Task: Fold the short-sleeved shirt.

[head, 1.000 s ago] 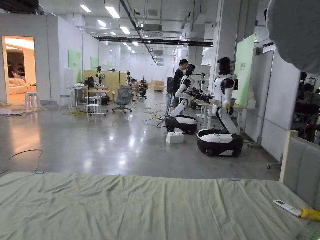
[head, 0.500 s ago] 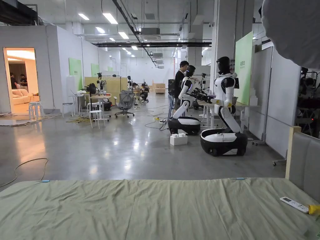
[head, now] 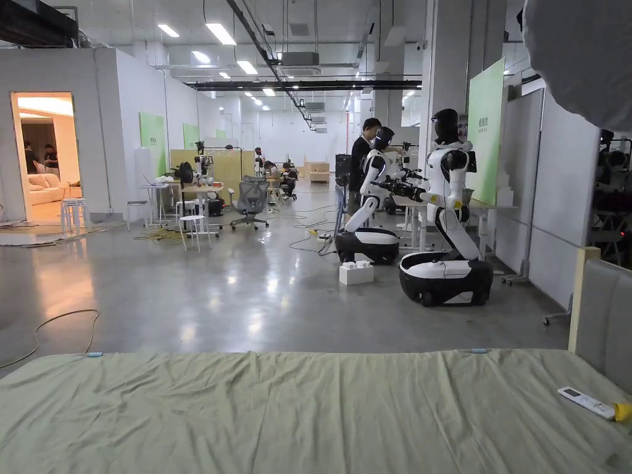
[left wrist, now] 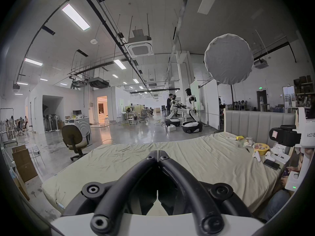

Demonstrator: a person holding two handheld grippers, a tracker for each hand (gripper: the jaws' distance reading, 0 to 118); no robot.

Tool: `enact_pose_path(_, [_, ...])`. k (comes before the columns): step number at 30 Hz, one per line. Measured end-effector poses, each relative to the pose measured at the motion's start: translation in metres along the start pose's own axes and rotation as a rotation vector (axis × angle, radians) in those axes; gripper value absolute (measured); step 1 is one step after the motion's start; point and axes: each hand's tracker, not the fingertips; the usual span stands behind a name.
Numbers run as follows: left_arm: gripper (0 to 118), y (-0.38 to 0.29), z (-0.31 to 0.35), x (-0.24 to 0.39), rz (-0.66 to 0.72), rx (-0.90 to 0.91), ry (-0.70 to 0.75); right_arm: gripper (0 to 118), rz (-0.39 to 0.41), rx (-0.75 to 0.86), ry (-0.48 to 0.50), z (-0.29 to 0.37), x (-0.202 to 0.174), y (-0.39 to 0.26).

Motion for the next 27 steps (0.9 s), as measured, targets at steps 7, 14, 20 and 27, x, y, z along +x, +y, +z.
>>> enact_pose_path(7, [0,0.0,-0.002,0.0,0.008,-0.006,-0.015,1,0.0,-0.007,0.007,-0.002,-0.001,0.0])
enact_pose_path(14, [0,-0.002,-0.006,-0.004,0.025,-0.007,-0.027,1,-0.003,-0.009,0.004,-0.004,-0.002,0.001])
enact_pose_path(20, [0,-0.004,-0.006,-0.01,0.04,-0.007,-0.024,1,0.007,-0.014,0.017,-0.006,-0.005,0.001])
enact_pose_path(27, [1,-0.006,-0.009,-0.017,0.04,-0.013,-0.019,1,0.001,-0.023,0.024,-0.006,-0.006,-0.002])
